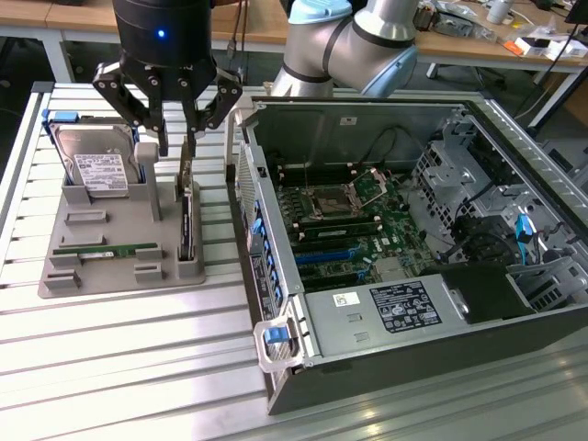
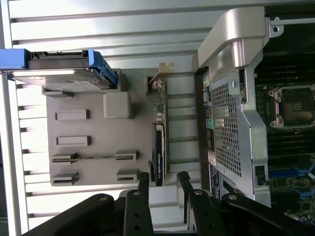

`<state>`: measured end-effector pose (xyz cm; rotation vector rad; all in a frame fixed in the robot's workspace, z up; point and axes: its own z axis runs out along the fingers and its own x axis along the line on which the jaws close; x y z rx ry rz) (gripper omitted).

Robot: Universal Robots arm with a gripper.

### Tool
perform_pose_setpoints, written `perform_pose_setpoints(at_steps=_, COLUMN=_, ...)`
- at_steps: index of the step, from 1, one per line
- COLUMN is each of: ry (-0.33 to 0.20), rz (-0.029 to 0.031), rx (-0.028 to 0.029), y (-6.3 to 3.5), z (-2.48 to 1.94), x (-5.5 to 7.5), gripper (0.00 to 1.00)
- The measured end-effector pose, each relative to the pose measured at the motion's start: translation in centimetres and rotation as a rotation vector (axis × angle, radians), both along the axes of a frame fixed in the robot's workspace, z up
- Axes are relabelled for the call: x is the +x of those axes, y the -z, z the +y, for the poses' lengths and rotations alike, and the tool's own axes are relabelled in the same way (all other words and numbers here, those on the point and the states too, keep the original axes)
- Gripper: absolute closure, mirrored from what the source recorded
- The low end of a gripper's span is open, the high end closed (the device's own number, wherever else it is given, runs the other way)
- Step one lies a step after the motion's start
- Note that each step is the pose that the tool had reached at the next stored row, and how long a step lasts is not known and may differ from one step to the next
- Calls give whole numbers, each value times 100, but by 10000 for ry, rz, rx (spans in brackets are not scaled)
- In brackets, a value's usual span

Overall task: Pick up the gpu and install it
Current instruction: 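Pick up the gpu and move the gpu toward the slot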

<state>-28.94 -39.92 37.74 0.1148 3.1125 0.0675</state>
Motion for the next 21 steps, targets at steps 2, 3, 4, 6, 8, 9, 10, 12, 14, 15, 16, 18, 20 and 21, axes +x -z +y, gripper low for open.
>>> perform_pose_setpoints(at_steps=2, ry=-1, rz=0, rx=0, y=6, z=0, x=0, gripper=64)
perform_pose_setpoints(at_steps=3, ry=0, rz=0, rx=0, y=11, z=0, x=0, gripper=64)
perform_pose_setpoints(at_steps=4, ry=-1, rz=0, rx=0, y=15, z=0, x=0, gripper=64)
perform_pose_setpoints(at_steps=6, ry=0, rz=0, rx=0, y=22, z=0, x=0, gripper=64)
perform_pose_setpoints(at_steps=8, ry=0, rz=1, rx=0, y=32, z=0, x=0, gripper=64)
perform_pose_setpoints(at_steps=9, ry=0, rz=0, rx=0, y=35, z=0, x=0, gripper=64)
perform_pose_setpoints(at_steps=10, ry=0, rz=1, rx=0, y=38, z=0, x=0, gripper=64)
perform_pose_setpoints(at_steps=12, ry=0, rz=0, rx=0, y=52, z=0, x=0, gripper=64)
perform_pose_setpoints(at_steps=14, ry=0, rz=1, rx=0, y=68, z=0, x=0, gripper=64)
perform_pose_setpoints(at_steps=15, ry=0, rz=0, rx=-1, y=76, z=0, x=0, gripper=64)
perform_pose_setpoints(at_steps=16, ry=0, rz=1, rx=0, y=83, z=0, x=0, gripper=64)
perform_pose_setpoints(at_steps=18, ry=-1, rz=0, rx=0, y=98, z=0, x=0, gripper=64)
perform_pose_setpoints(at_steps=20, ry=-1, rz=0, rx=0, y=110, z=0, x=0, gripper=64)
perform_pose_setpoints(at_steps=21, ry=0, rz=1, rx=0, y=116, z=0, x=0, gripper=64)
